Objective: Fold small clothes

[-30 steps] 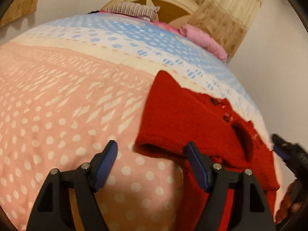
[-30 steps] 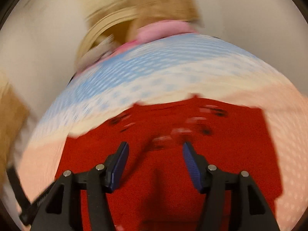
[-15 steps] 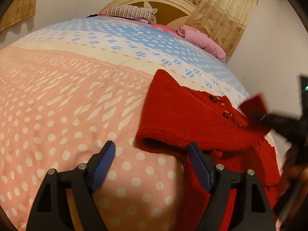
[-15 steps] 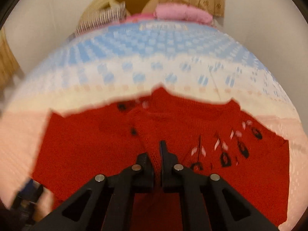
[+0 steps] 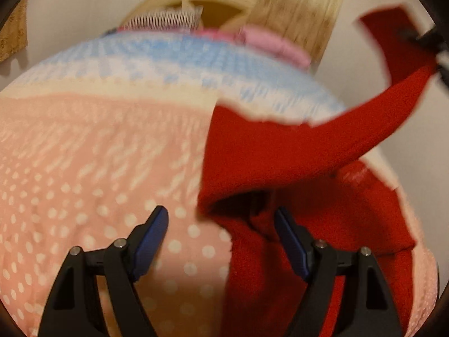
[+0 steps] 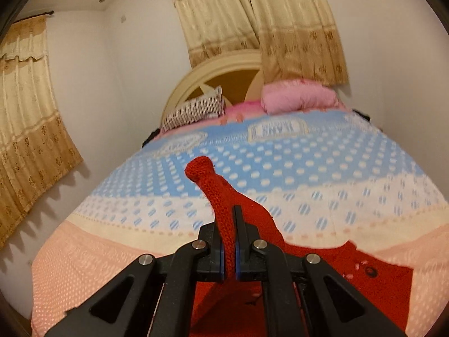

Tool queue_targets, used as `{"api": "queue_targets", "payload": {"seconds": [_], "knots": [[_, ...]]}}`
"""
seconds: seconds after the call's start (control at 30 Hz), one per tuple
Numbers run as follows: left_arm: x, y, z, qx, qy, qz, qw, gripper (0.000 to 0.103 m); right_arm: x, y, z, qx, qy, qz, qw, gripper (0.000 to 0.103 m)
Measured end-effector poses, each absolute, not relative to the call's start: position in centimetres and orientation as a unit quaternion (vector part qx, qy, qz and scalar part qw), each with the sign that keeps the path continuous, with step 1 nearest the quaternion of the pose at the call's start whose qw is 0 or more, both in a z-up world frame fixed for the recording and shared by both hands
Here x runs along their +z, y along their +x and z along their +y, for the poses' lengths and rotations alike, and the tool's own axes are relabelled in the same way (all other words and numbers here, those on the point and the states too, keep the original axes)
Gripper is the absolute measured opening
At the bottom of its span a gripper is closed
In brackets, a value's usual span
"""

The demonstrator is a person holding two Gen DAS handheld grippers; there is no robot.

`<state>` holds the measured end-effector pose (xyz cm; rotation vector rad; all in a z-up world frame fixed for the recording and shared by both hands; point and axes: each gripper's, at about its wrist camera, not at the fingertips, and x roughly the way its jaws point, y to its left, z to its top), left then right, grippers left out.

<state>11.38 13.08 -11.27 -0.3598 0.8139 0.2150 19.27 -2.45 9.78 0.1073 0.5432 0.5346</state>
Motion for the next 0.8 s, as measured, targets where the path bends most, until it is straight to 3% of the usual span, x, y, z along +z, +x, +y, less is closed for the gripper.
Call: {"api": "queue_targets", "payload": {"seconds": [0.4, 0.67, 0.8], "knots": [[-11.5, 11.9, 12.9, 0.143, -0.157, 0.401, 0.891, 0.082, 8.6, 20.6, -13.1, 0.202, 0.111, 0.246, 0.941, 0.004], [-11.7, 12.2, 12.6, 0.15, -0.154, 0.403, 0.89, 0.082, -2.3, 21.0, -21.5, 0.161, 0.125, 0.366, 0.908, 0.005], [-11.8, 12.3, 12.5, 0.15, -0.155, 0.404, 0.889, 0.082, -7.2, 19.6, -25.7, 0.125, 0.167, 0.427, 0.88, 0.012]]}}
